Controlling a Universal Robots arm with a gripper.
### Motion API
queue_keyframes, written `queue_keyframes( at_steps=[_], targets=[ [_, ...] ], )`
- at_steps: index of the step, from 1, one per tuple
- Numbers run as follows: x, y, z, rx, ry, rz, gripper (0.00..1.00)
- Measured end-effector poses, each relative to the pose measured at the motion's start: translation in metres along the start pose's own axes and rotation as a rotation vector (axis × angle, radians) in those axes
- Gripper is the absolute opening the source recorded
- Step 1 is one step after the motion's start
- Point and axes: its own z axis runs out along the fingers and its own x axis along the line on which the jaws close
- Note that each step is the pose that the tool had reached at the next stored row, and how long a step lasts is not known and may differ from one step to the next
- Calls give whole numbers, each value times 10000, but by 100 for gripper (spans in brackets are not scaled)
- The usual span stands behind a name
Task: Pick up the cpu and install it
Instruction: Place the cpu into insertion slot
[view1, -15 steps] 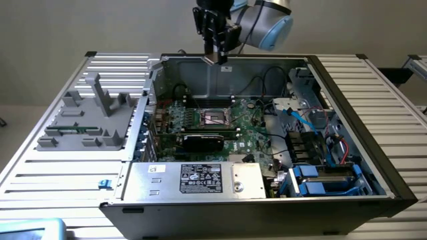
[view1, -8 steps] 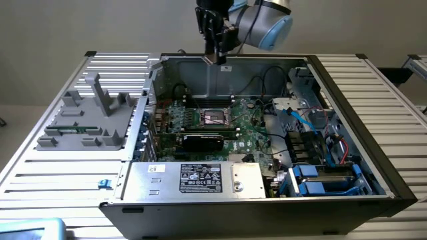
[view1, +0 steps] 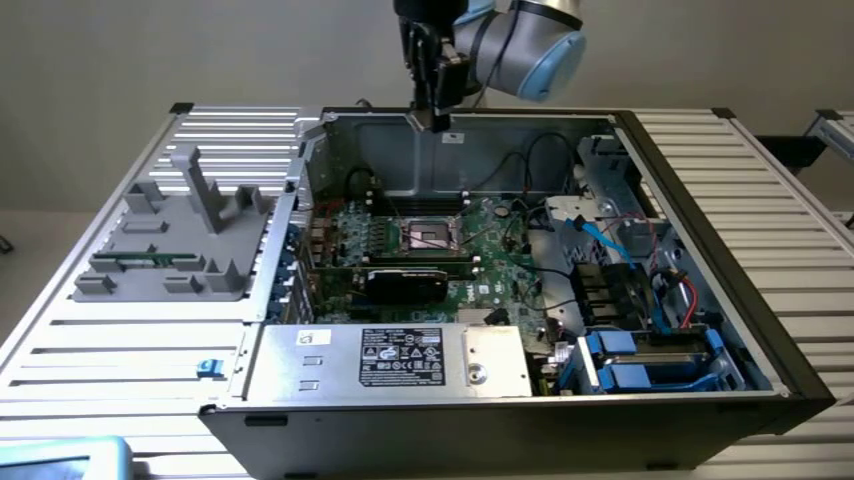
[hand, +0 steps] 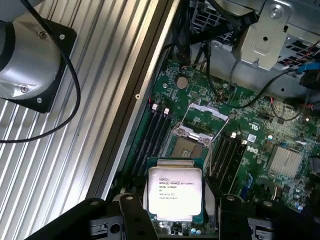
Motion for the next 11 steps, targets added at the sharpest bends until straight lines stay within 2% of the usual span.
queue_keyframes(
  at_steps=[11],
  targets=[
    [0, -2, 28, -2, -102, 1974, 54]
  ],
)
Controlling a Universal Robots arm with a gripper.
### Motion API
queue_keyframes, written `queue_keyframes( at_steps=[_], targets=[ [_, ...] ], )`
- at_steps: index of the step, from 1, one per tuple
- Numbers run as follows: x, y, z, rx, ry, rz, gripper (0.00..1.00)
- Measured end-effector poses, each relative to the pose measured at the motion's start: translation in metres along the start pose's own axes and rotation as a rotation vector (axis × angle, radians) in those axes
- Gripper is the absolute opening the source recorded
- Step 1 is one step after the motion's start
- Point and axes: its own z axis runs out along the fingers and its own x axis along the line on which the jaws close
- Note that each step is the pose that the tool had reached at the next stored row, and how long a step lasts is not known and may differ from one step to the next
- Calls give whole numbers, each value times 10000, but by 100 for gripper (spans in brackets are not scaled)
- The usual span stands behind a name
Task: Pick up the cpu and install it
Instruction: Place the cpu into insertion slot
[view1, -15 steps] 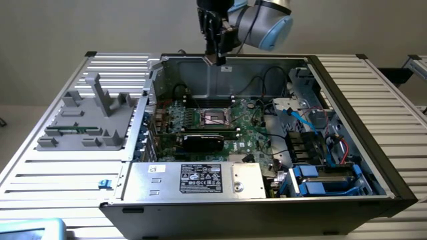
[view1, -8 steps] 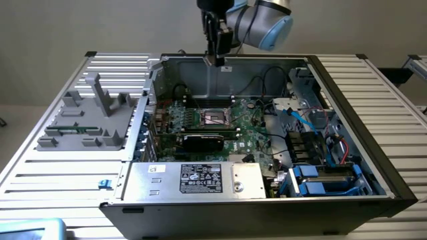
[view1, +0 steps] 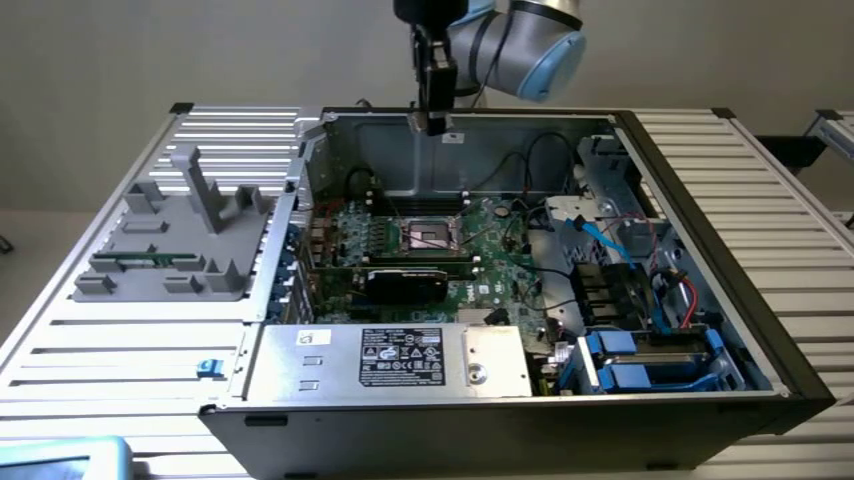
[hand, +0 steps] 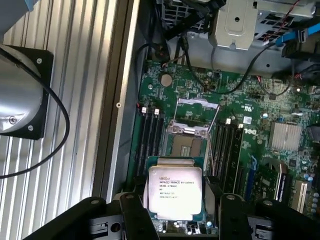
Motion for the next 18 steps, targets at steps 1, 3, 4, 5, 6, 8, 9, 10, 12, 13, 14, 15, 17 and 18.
queue_keyframes(
  at_steps=[1, 3, 4, 5, 6, 8, 9, 10, 12, 13, 14, 15, 17, 18],
  targets=[
    [0, 0, 2, 0, -9, 176, 54],
    [0, 0, 6, 0, -28, 522, 54],
    [0, 0, 9, 0, -37, 699, 54],
    [0, -1, 9, 1, -43, 824, 54],
    [0, 0, 9, 1, -44, 831, 54],
    [0, -1, 9, 0, -45, 832, 54],
    [0, -1, 9, 0, -45, 832, 54],
    [0, -1, 9, 0, -44, 832, 54],
    [0, -2, 10, 0, -44, 840, 54],
    [0, -3, 12, -2, -23, 854, 54],
    [-1, -4, 13, -4, 12, 872, 54],
    [-3, -6, 14, -7, 51, 898, 54],
    [-7, -7, 18, -13, 141, 960, 54],
    [-12, -7, 23, -15, 166, 1014, 54]
  ],
)
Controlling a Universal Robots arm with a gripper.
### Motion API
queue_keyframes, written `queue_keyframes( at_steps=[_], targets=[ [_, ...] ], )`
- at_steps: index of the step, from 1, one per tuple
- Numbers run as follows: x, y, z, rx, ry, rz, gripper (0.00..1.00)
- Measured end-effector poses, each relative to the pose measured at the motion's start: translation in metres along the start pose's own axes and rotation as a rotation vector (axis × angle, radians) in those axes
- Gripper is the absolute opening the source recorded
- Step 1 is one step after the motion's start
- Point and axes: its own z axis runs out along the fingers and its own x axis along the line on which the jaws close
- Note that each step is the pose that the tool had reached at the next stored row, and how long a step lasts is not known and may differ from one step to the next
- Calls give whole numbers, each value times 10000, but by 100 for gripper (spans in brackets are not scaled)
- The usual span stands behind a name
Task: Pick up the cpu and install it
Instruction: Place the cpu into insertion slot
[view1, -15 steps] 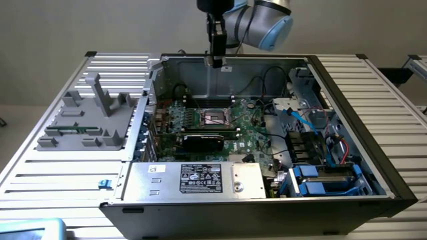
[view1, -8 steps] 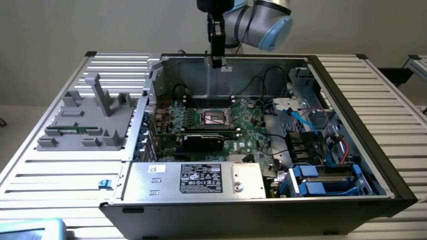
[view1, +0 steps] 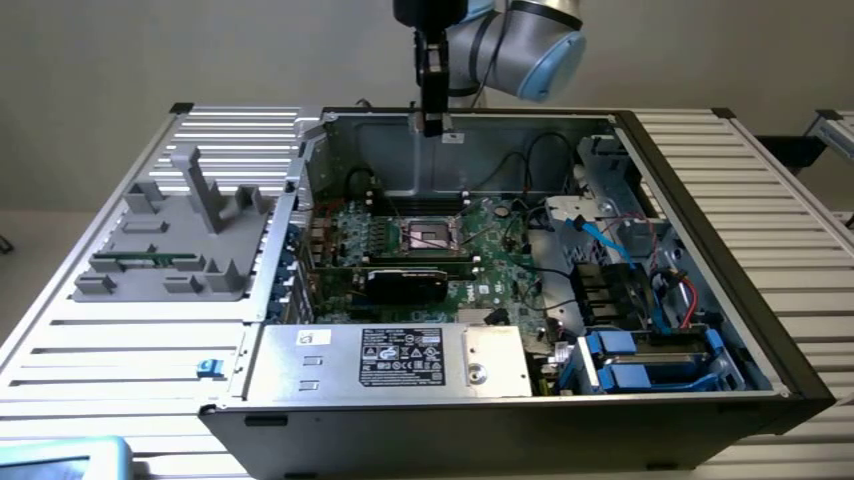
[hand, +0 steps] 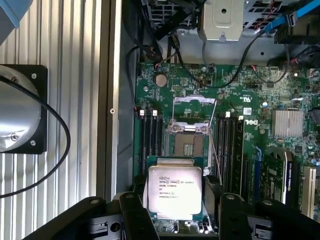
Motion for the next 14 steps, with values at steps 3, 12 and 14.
queue_keyframes(
  at_steps=[3, 12, 14],
  targets=[
    [-14, -3, 40, -5, -6, 211, 54],
    [-36, -10, 202, -11, -17, 422, 54],
    [-62, -13, 236, -10, -18, 423, 54]
  ],
)
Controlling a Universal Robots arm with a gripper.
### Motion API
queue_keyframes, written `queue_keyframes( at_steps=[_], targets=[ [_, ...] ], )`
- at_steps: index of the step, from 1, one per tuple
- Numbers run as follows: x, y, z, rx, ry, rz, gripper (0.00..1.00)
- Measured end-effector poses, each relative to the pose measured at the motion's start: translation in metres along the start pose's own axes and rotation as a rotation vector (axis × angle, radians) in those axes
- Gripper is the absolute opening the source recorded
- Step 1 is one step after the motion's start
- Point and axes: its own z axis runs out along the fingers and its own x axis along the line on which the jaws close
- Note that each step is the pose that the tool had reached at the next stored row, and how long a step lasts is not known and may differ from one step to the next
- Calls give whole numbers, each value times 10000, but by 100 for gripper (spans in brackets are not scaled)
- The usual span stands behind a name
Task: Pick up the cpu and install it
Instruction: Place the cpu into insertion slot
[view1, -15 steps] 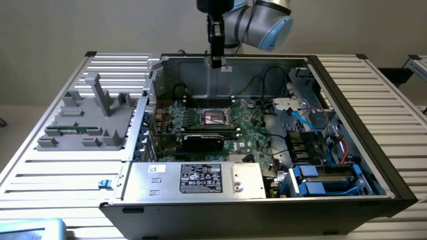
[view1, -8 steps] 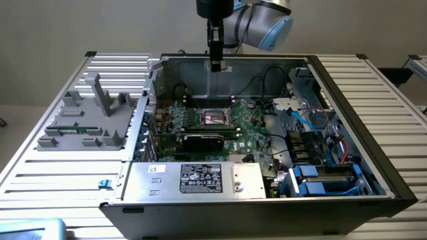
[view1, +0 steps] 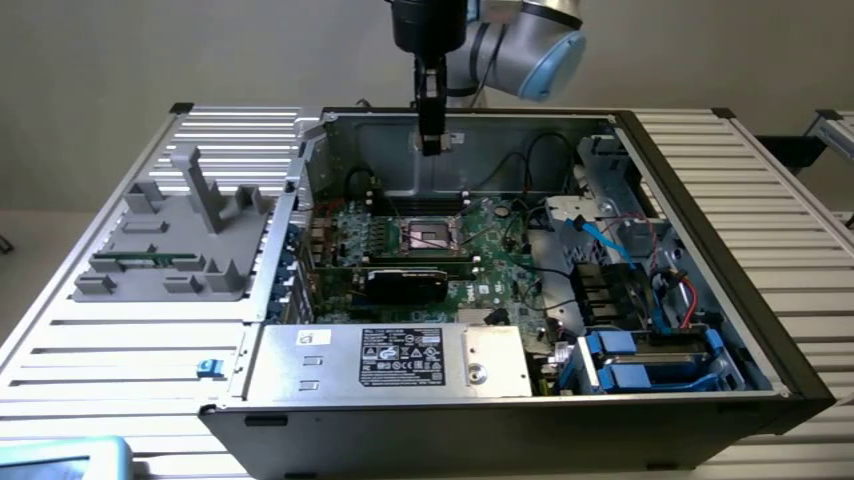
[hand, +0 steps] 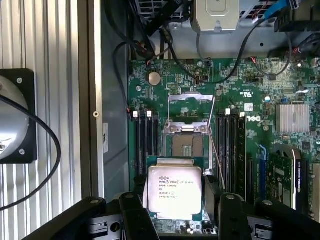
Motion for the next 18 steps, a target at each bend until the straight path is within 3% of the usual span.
queue_keyframes(
  at_steps=[18],
  targets=[
    [-211, -10, 317, 0, 0, 7, 54]
  ],
)
